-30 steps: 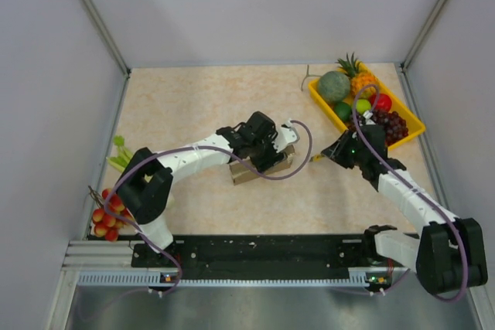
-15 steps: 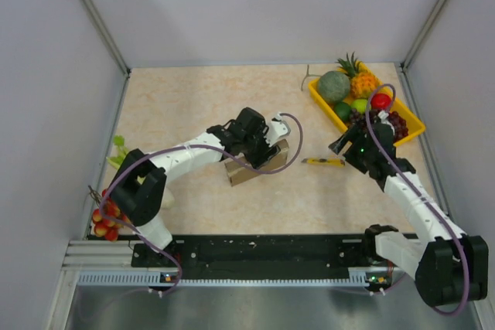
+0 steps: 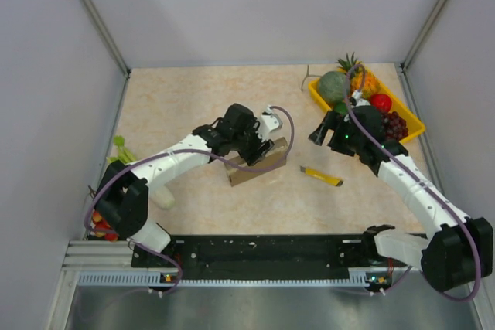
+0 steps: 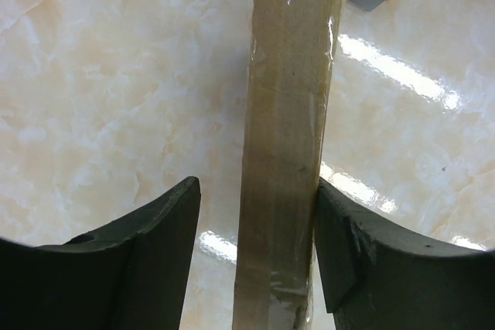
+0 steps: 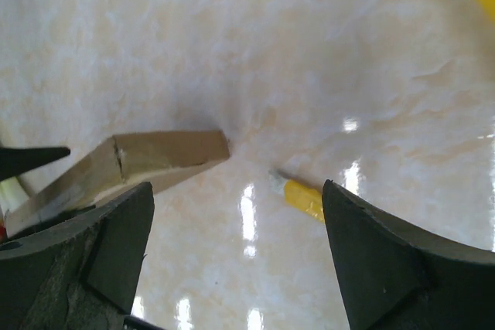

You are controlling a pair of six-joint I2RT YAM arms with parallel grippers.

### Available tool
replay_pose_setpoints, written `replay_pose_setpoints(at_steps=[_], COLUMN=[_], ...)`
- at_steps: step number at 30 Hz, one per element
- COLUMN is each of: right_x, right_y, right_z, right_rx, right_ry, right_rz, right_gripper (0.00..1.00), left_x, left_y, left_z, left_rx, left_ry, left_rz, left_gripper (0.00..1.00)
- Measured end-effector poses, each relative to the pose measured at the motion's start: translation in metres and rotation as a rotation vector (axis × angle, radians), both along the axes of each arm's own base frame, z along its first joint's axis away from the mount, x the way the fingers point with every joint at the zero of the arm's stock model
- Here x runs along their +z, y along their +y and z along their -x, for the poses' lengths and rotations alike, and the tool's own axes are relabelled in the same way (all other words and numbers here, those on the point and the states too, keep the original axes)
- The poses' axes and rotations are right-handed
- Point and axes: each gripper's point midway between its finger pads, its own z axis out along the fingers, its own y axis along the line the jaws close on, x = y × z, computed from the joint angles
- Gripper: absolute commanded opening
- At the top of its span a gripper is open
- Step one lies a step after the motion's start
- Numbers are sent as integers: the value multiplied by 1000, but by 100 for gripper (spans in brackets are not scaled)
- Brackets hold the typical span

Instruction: Unpack the express box

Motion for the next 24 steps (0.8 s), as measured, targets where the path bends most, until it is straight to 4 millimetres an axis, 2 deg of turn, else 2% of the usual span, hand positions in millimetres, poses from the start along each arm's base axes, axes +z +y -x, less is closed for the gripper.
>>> replay_pose_setpoints(at_steps=[5,8,10,16,20,22,24], right_x=[-22,-28,-30,-37,-34,-32,-32], right_y=[46,64,70,75,77,79,81], right_z=[16,24,26,27,23,19,16], right_rx=[178,253,279,296,297,297,297], right_ry=[72,86,95,117,114,110,112], right_rz=[-2,-7,-13,-16,-21,-23,-22], right_gripper=[84,84,84,83,82,82,82], left_x=[0,0,-1,-5,-16,-30,-44], left_y=[9,14,20,41,45,40,33], left_z=[0,-2,-3,-15,-26,-23,-12], left_rx=[49,85,124,290,432,496,547], left_ry=[36,85,146,411,638,768,890], left_rz=[19,54,85,264,457,554,629], left_gripper=[52,49,44,43,43,50,57])
